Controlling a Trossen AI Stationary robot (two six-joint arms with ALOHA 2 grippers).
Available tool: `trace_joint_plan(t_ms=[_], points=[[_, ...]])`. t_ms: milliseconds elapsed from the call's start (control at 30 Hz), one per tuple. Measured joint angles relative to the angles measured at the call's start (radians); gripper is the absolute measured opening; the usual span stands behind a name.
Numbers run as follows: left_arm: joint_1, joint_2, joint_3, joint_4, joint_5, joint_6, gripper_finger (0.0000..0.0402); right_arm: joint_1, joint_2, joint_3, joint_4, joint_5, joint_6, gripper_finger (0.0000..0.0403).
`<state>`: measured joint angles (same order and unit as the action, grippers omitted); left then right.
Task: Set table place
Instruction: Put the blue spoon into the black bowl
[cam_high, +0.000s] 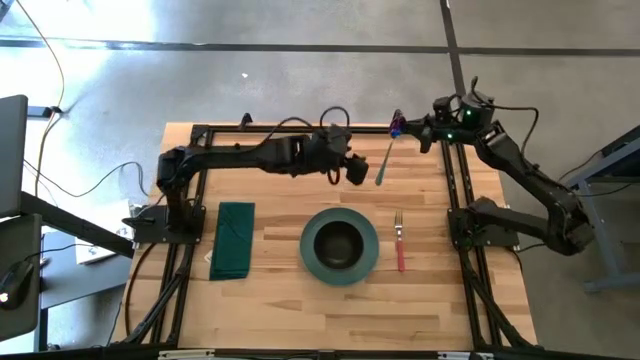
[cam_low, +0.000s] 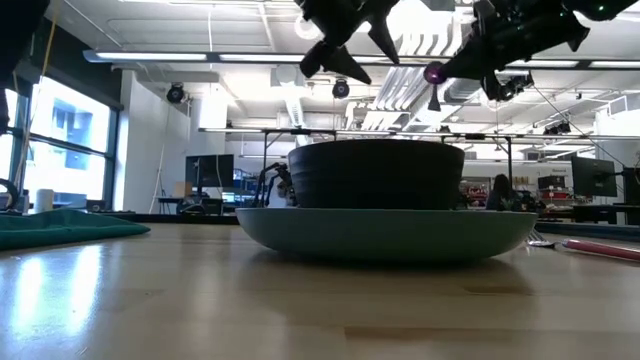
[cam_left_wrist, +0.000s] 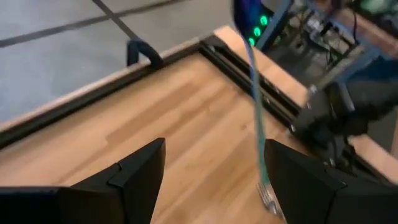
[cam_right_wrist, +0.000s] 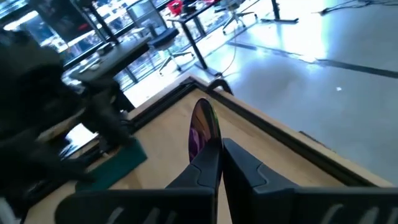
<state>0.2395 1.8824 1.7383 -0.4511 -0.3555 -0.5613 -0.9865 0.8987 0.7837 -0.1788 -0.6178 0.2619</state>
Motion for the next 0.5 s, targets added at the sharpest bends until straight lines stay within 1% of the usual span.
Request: trace_joint_plan(t_ms=[100,133,267,300,367,500], points=[[0.025,0.003,0.002,0.020,0.018,0.001,0.0260,0.031,-0.001,0.000,-0.002,0.000,0.000,0.0000],[0.032,0.005,0.001,0.037,0.048,0.008,0.0260,0.045,-0.001,0.000,0.004,0.000,0.000,0.0000],[0.058,0.004,0.001,0.114,0.224,0.025,0.0260,0.080,-0.001,0.000,0.068,0.012,0.000,0.0000],[0.059,0.004,0.001,0.120,0.249,0.031,0.0260,0.082,-0.001,0.000,0.087,0.015,0.000,0.0000],[0.058,0.004,0.001,0.119,0.268,0.033,0.0260,0.082,-0.001,0.000,0.113,0.016,0.003,0.0000],[0.054,0.004,0.001,0.097,0.258,0.035,0.0260,0.082,-0.001,0.000,0.137,0.016,0.011,0.0000]])
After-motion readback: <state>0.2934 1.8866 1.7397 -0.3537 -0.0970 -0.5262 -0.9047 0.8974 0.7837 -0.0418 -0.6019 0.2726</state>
